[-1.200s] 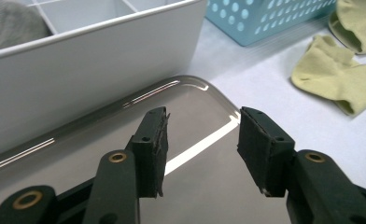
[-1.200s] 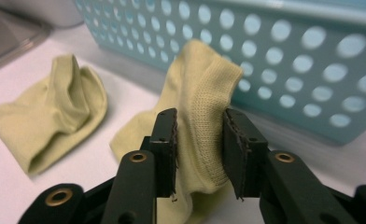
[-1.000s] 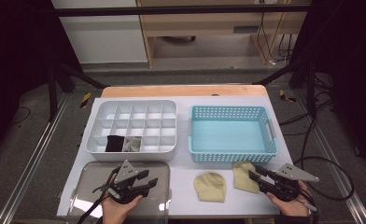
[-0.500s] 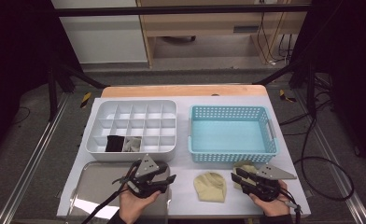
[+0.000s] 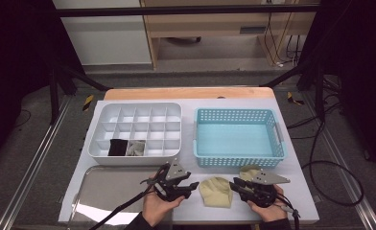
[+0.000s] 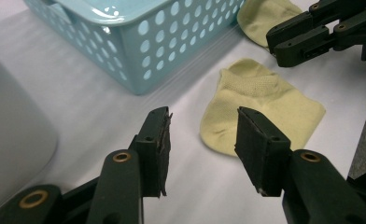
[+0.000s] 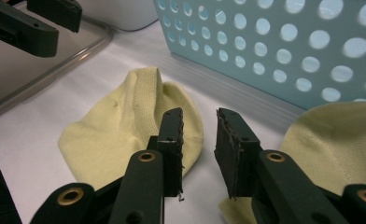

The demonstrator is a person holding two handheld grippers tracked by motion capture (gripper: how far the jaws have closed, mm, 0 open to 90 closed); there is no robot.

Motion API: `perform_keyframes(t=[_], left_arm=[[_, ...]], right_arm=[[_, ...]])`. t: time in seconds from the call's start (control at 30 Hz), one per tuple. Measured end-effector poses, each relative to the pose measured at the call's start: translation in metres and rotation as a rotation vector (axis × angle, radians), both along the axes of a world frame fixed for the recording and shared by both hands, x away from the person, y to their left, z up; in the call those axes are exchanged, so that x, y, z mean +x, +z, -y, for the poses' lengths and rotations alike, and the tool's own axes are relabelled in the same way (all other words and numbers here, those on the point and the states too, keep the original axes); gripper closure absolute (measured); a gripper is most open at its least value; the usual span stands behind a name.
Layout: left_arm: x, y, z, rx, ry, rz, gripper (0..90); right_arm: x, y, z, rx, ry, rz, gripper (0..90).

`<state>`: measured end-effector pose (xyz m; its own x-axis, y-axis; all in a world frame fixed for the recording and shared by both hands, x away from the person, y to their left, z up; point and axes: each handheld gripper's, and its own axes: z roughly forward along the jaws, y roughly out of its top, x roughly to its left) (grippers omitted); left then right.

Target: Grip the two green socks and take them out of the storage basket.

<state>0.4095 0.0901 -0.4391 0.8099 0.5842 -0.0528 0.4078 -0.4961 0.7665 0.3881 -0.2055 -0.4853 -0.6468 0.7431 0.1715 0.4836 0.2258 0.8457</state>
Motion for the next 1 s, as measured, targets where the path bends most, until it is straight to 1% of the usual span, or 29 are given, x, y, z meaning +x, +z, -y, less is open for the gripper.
perform_keyframes(t=[0.07,0.13,0.23,0.3,0.37,0.47,0.53,0.67,0.7,0.73,0.77,0.8,0.87,0.9,1.0], left_arm=[[0.002,-0.002,0.006,0.008,-0.008,0.003,54.1],[0.004,-0.006,0.011,0.008,-0.019,-0.006,54.4],[0.007,-0.015,0.020,0.027,-0.031,-0.031,54.9],[0.009,-0.019,0.023,0.032,-0.041,-0.041,55.2],[0.012,-0.024,0.026,0.048,-0.047,-0.056,55.5],[0.014,-0.031,0.030,0.061,-0.059,-0.080,58.2],[0.015,-0.034,0.031,0.053,-0.061,-0.095,61.1],[0.015,-0.037,0.032,0.068,-0.062,-0.092,67.6],[0.015,-0.037,0.032,0.063,-0.063,-0.097,71.4],[0.014,-0.037,0.033,0.069,-0.061,-0.087,73.3],[0.013,-0.037,0.033,0.069,-0.059,-0.085,75.5],[0.013,-0.037,0.033,0.068,-0.056,-0.088,80.6],[0.012,-0.037,0.034,0.066,-0.053,-0.090,85.2],[0.011,-0.037,0.033,0.072,-0.056,-0.087,85.7],[0.008,-0.033,0.031,0.074,-0.057,-0.080,86.7]], right_arm=[[0.001,-0.002,-0.001,-0.001,0.003,-0.003,72.8],[0.001,-0.002,-0.001,-0.005,0.003,-0.008,73.7],[0.001,-0.002,-0.001,-0.005,0.002,-0.010,74.7],[0.001,-0.002,-0.001,-0.007,0.003,-0.010,75.3],[0.001,-0.003,-0.002,-0.013,0.003,-0.009,75.7],[0.001,-0.003,-0.003,-0.023,0.005,-0.013,76.2],[0.001,-0.003,-0.003,-0.023,0.006,-0.016,76.3],[0.002,-0.003,-0.003,-0.027,0.007,-0.021,76.8],[0.002,-0.003,-0.004,-0.031,0.006,-0.024,76.9],[0.002,-0.003,-0.004,-0.034,0.007,-0.026,77.0],[0.003,-0.003,-0.004,-0.038,0.008,-0.026,76.9],[0.003,-0.004,-0.005,-0.040,0.006,-0.030,77.0],[0.003,-0.004,-0.005,-0.040,0.005,-0.035,77.2],[0.003,-0.004,-0.005,-0.042,0.004,-0.036,77.3],[0.004,-0.004,-0.006,-0.049,0.004,-0.042,77.8]])
